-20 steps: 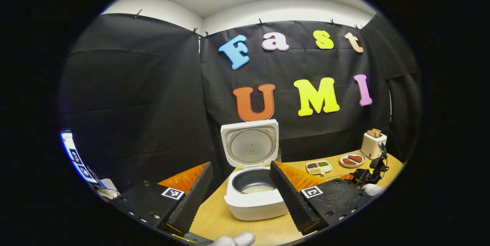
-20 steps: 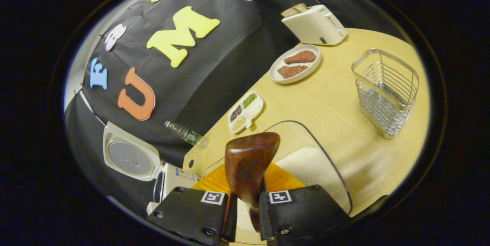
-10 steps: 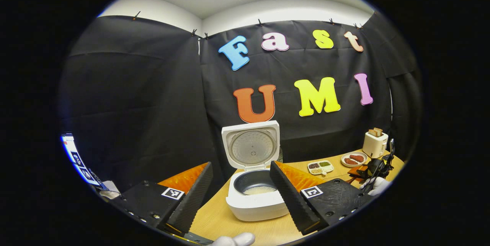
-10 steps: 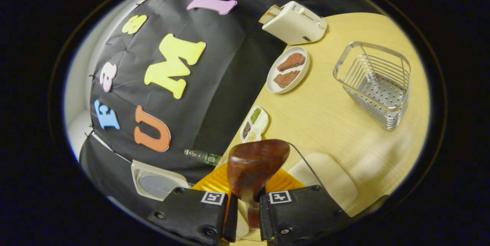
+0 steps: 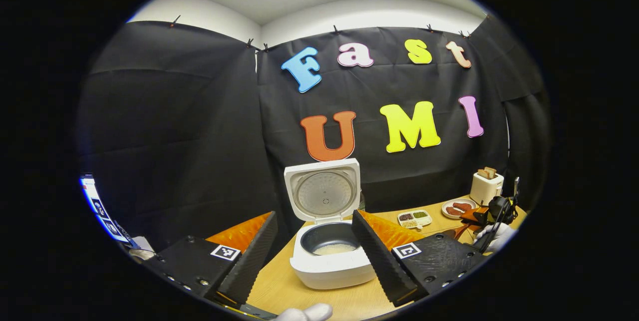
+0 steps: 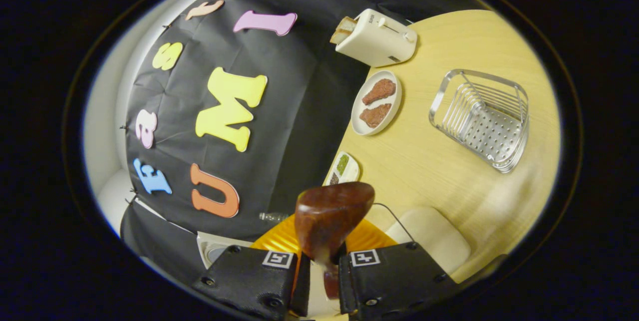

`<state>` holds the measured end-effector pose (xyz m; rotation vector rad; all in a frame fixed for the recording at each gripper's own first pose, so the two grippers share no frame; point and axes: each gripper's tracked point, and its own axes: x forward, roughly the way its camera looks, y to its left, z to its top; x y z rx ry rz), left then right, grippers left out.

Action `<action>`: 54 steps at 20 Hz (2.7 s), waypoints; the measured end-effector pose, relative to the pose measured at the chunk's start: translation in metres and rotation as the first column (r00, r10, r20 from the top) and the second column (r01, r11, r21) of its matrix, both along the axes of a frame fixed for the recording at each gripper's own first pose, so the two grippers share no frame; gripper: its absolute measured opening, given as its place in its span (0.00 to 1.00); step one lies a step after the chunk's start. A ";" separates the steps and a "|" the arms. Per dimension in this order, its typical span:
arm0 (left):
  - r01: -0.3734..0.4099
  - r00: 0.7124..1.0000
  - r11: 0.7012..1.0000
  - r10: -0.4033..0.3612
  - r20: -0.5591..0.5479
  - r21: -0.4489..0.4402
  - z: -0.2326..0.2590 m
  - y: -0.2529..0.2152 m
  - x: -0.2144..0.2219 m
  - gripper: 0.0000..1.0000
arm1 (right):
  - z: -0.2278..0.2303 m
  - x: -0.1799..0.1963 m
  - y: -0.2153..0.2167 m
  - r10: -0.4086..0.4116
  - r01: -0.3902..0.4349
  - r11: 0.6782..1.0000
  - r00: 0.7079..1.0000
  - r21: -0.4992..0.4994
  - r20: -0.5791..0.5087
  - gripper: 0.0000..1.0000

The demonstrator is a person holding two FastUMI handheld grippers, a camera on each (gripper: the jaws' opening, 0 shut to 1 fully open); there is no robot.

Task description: Close the left gripper, press the button to open the rice cooker; take a wooden spoon from the chopstick holder with the right hand, scoop a spoonful of rice and pour it into the rice cooker, then put the wooden spoon back into the chopstick holder.

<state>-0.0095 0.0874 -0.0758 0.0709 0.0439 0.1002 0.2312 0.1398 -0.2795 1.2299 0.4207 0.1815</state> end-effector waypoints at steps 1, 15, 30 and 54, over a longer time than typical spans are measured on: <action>0.000 1.000 1.000 0.000 0.002 0.000 0.000 0.001 0.000 0.95 | 0.001 0.000 0.000 0.001 -0.001 1.000 1.000 -0.001 -0.003 0.26; -0.048 0.999 0.998 0.049 0.009 -0.035 -0.017 0.026 -0.012 0.95 | 0.133 0.000 0.111 0.124 -0.124 0.992 0.986 -0.003 0.107 0.28; -0.098 0.995 0.994 0.097 -0.033 -0.039 -0.033 0.048 -0.037 0.95 | 0.115 -0.009 0.353 0.393 -0.381 0.916 0.914 -0.121 0.097 0.28; -0.126 0.992 0.991 0.125 -0.033 -0.039 -0.032 0.055 -0.040 0.95 | 0.122 -0.055 0.444 0.843 0.296 0.056 0.498 -0.954 0.204 0.28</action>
